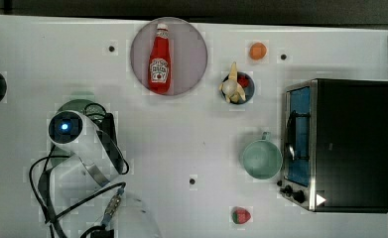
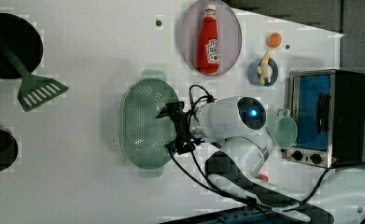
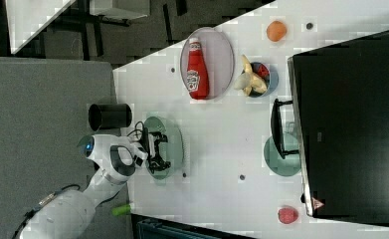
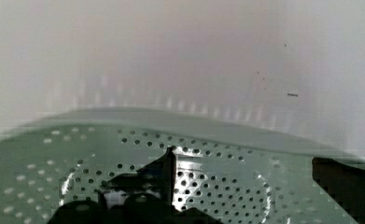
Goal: Drag strainer left to right.
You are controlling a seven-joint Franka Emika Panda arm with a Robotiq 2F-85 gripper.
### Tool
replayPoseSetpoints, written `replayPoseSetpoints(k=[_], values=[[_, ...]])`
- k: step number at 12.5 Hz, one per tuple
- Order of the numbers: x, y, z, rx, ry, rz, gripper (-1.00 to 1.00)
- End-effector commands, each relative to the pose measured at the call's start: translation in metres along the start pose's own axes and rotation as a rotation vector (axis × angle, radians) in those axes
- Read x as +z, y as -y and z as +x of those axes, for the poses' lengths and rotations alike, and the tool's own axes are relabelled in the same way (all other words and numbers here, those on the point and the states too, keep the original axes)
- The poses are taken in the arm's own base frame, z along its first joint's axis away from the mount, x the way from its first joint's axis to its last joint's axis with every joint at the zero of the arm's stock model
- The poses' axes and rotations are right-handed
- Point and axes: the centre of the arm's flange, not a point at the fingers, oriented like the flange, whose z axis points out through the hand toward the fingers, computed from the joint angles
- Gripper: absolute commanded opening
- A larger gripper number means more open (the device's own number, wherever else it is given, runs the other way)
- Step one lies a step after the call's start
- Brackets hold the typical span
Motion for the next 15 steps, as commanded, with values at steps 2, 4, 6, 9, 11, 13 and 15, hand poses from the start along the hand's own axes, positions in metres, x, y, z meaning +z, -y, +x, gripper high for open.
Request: replayPoseSetpoints(k=[2, 4, 6, 9, 11, 13, 15], values=[[-0.003, 0.013, -0.008, 0.064, 0.022, 0.056, 1.00], [-0.001, 0.012, 0.001, 0.076, 0.013, 0.052, 1.00], [-0.002, 0.012, 0.014, 0.096, 0.002, 0.053, 1.00], [-0.005, 0.006, 0.038, 0.128, -0.020, 0.049, 1.00], [-0.004, 0.000, 0.057, 0.151, -0.033, 0.042, 1.00], [-0.004, -0.002, 0.076, 0.176, -0.041, 0.044, 1.00], [-0.005, -0.002, 0.093, 0.196, -0.044, 0.051, 1.00]])
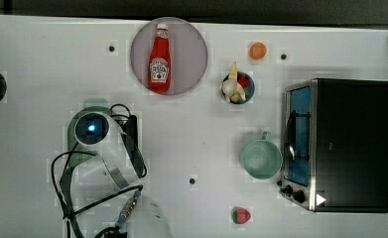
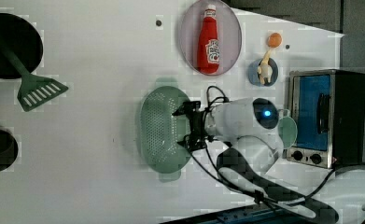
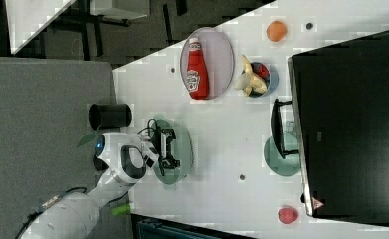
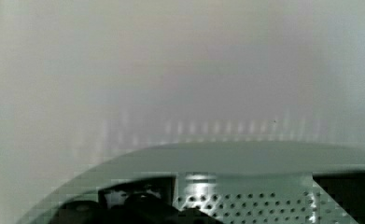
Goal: Drag strainer left to right.
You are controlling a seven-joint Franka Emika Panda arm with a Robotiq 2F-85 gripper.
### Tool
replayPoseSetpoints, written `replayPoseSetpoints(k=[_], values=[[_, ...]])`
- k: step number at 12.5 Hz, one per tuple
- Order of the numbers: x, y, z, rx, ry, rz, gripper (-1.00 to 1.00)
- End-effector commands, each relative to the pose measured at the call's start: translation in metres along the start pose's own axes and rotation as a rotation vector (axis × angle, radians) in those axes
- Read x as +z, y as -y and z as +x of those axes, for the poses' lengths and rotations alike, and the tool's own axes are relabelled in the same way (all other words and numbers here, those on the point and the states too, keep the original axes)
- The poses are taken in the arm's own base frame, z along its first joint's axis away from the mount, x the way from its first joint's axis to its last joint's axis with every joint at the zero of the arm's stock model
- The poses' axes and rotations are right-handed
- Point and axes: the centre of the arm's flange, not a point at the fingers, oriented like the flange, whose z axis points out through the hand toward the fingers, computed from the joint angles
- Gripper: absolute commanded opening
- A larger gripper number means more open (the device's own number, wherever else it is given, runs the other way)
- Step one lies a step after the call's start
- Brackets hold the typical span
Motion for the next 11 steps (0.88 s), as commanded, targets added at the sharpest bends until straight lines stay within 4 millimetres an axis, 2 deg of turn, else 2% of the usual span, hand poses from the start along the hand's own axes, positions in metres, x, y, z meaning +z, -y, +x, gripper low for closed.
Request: replayPoseSetpoints(k=[1, 5, 8, 11], values=[[-0.006, 0.009, 0.044, 0.067, -0.016, 0.026, 1.00], [-0.008, 0.013, 0.088, -0.007, -0.025, 0.026, 1.00], [-0.008, 0.014, 0.121, 0.044, -0.034, 0.022, 1.00], [-0.008, 0.011, 0.145, 0.080, -0.044, 0.017, 1.00]])
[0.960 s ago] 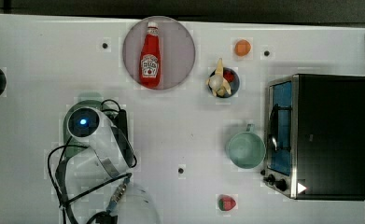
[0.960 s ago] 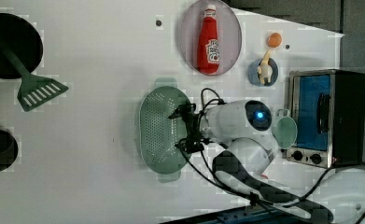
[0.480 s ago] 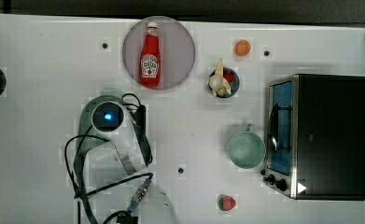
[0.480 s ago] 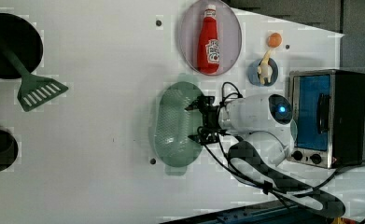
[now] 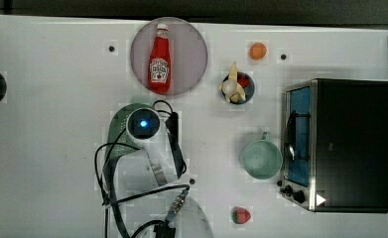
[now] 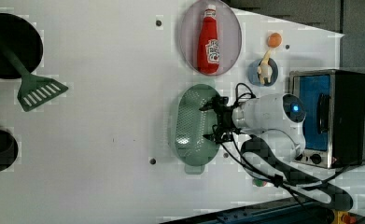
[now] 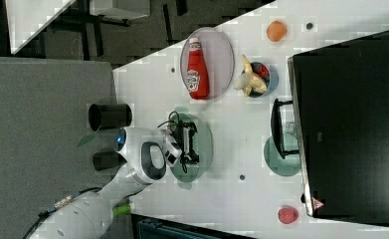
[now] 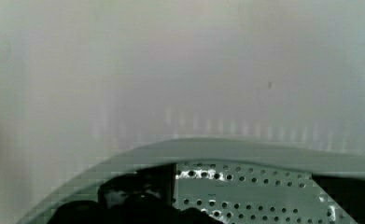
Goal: Drag strainer left to right.
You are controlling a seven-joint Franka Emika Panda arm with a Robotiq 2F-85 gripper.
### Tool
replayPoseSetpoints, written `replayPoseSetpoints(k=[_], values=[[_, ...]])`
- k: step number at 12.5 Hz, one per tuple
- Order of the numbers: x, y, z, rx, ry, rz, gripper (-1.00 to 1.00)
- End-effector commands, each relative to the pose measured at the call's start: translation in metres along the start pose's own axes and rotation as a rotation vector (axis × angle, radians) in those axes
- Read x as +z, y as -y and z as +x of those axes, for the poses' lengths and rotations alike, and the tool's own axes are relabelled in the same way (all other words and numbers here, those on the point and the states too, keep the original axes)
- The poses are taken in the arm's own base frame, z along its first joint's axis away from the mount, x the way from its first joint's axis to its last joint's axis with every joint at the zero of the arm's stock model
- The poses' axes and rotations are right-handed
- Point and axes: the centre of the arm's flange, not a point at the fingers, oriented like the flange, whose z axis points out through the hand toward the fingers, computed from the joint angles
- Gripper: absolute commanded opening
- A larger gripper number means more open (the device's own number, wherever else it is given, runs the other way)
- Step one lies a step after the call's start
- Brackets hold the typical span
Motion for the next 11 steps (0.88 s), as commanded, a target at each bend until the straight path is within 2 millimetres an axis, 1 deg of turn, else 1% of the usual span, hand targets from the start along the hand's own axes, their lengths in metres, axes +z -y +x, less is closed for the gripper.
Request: replayPoseSetpoints(k=[1, 5, 11], values=[[-0.011, 0.006, 0.043, 0.026, -0.010, 0.011, 1.00], [-0.009, 0.008, 0.074, -0.011, -0.026, 0.007, 1.00], [-0.012, 0.010, 0.139, -0.010, -0.058, 0.010, 1.00]])
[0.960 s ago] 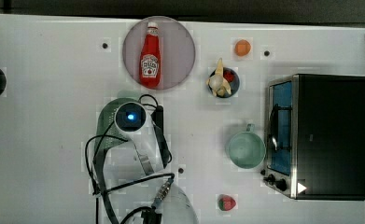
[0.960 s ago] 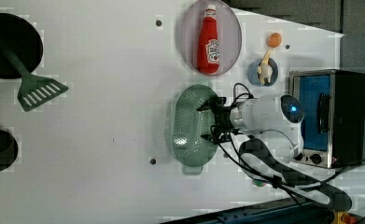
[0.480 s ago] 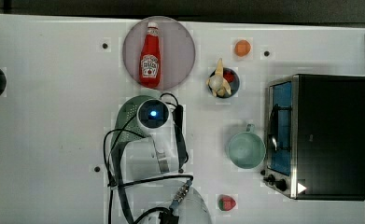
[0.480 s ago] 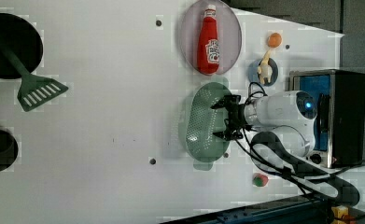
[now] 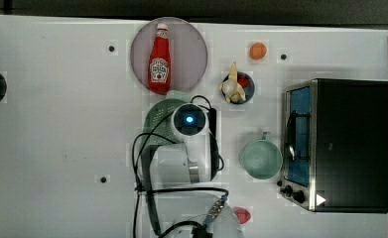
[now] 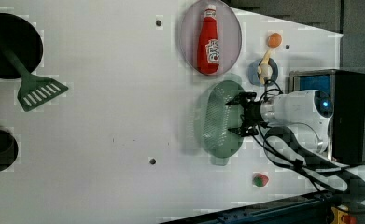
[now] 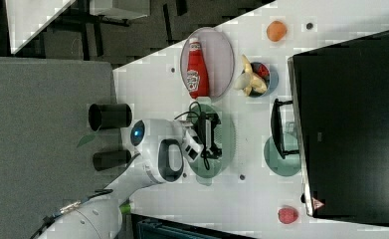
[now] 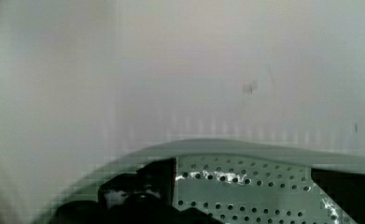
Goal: Drag strainer left to right.
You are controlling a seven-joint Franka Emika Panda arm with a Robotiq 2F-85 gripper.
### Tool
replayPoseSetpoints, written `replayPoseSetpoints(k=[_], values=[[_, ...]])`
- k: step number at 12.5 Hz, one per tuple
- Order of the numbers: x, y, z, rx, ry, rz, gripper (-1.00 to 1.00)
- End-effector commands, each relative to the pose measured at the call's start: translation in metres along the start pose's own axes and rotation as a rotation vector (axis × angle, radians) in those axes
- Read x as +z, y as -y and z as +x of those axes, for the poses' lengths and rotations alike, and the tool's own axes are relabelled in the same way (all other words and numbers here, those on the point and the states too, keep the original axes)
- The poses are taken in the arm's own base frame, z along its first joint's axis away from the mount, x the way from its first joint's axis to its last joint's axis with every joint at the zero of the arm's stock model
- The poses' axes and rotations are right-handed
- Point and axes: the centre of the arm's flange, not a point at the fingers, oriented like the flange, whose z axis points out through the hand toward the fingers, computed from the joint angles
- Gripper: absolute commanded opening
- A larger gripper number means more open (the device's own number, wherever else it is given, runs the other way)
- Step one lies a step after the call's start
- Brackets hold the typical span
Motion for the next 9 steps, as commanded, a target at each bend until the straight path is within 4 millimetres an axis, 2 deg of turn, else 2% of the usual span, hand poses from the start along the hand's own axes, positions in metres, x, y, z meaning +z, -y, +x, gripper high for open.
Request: replayPoseSetpoints(k=[1, 6, 9], values=[[-0.001, -0.001, 0.042, -0.035, -0.022, -0.010, 1.00], [0.000, -0.003, 0.087, -0.027, -0.045, -0.006, 1.00], [0.000, -0.005, 0.104, -0.004, -0.054, -0.005, 1.00]])
